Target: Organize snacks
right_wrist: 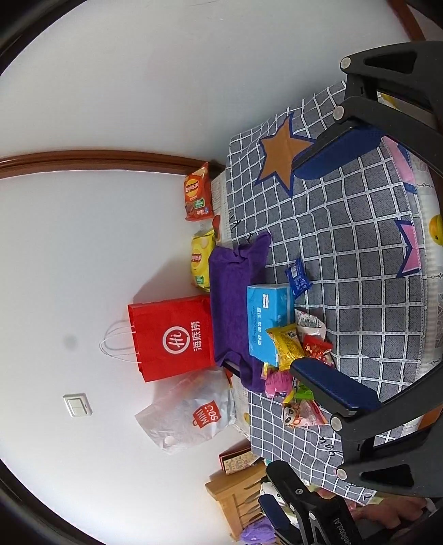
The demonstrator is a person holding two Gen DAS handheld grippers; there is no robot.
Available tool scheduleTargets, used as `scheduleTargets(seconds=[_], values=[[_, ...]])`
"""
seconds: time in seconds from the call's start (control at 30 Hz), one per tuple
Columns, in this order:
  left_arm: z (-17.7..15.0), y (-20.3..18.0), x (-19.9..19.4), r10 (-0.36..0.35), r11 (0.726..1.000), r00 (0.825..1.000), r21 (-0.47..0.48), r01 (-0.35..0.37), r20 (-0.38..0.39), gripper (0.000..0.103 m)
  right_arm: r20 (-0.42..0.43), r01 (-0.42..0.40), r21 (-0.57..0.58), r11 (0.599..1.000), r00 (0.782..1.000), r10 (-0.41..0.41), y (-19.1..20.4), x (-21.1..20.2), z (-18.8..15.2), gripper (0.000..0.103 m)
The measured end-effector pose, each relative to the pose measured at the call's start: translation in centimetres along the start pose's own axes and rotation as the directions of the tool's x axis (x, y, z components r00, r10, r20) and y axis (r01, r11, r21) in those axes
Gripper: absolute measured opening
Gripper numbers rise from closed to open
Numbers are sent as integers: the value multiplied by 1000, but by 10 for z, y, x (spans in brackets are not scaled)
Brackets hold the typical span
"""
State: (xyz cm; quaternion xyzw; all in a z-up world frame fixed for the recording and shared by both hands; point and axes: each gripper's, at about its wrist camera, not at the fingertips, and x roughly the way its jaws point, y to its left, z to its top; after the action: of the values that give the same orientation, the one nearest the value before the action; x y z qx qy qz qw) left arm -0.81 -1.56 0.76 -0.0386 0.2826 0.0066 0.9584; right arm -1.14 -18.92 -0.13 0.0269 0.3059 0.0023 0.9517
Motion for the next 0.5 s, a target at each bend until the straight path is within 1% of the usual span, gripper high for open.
scheduleTargets(seconds=[0.5], values=[[-2, -1, 1, 4, 1000, 1000, -2, -4, -3, 103, 4, -3, 6, 1000, 1000, 3, -3, -2, 0, 103]])
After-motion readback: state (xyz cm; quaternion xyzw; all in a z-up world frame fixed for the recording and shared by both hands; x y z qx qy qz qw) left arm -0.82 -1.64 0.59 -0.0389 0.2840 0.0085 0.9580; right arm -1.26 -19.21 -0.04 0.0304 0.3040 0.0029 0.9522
